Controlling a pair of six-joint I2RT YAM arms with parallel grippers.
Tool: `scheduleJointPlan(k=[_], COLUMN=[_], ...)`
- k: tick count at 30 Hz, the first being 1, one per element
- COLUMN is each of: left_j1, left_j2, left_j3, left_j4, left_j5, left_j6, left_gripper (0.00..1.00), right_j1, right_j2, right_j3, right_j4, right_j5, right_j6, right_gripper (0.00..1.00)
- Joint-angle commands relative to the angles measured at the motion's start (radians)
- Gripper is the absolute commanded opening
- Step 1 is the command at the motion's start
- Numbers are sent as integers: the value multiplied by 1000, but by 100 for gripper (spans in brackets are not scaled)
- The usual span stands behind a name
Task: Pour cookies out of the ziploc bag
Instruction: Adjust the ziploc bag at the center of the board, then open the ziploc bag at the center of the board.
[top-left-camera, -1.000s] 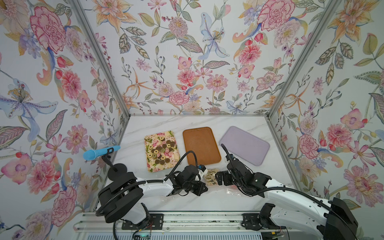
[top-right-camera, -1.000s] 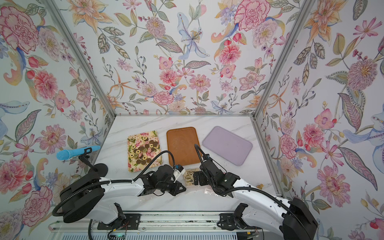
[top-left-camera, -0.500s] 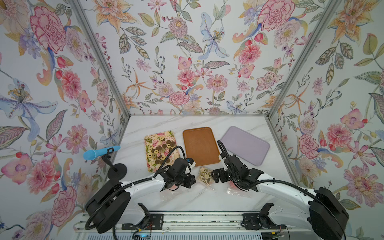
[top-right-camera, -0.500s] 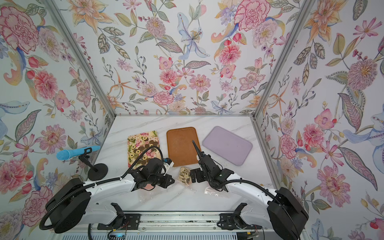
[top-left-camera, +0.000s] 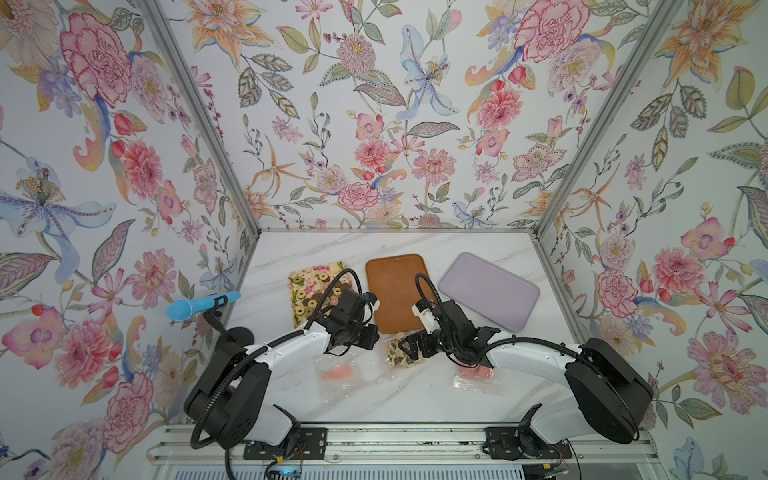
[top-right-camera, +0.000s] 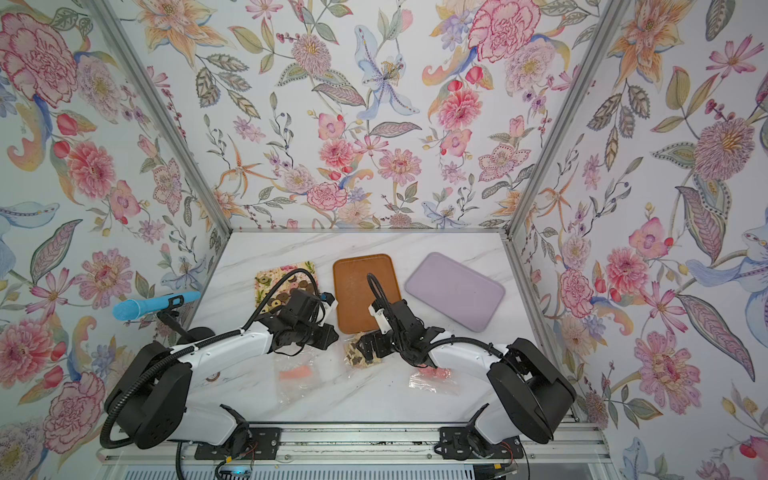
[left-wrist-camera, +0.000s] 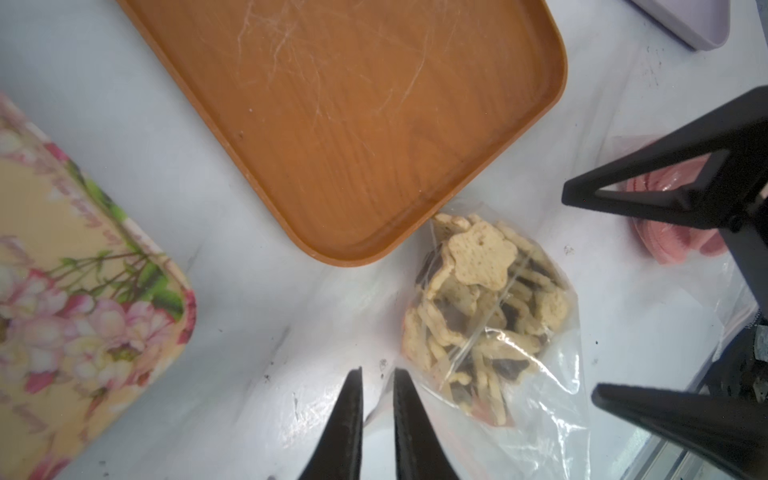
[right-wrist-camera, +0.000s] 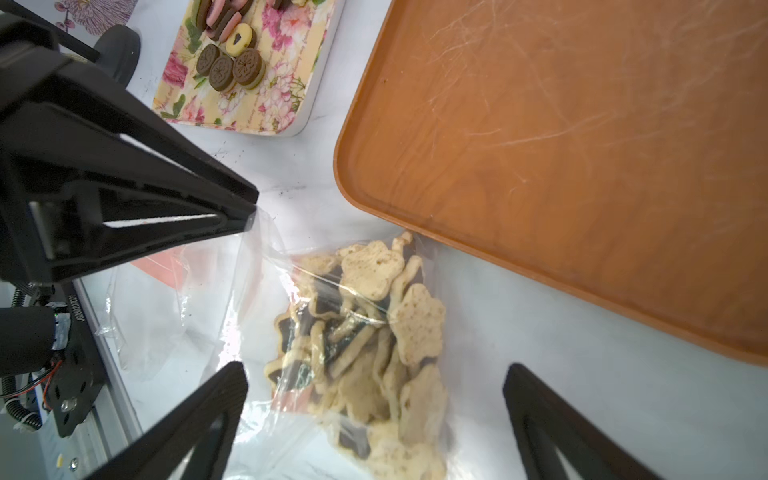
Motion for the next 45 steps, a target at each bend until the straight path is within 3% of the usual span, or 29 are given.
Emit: scheduleJointPlan(k=[1, 4, 8, 15, 20, 23, 31, 39, 45], left_j1=[22, 22, 21, -54, -109, -143, -155, -161, -164], left_j2=[24, -10, -140, -402, -388, -366, -317, -273, -257], left_j3=[67, 62, -48, -262, -376, -376, -487, -482, -504], left_j4=[-37, -47, -54, -7, 174, 183, 449, 500, 608], left_j5=[-74, -90, -68, 83, 103, 56, 73, 75, 86], left_j6=[54, 28, -54, -282, -410, -440, -602, -620, -654], left_gripper=[18, 18, 21, 40, 57, 58, 56, 56, 45], right_j1=[4, 4, 3, 3, 5, 6, 4, -1, -2], right_j2=[13, 18, 30, 69, 77, 68, 63, 58, 60], right_j3=[10, 5, -5, 0, -4, -5, -16, -17, -13], right_j4=[40, 43, 44, 57, 82, 76, 87, 90, 88], right_j5=[-34, -32, -38, -67, -75, -74, -81, -83, -87], right_j6=[-2, -1, 1, 5, 14, 10, 7, 4, 2], right_gripper=[100, 100, 100, 97, 97, 96, 97, 96, 97])
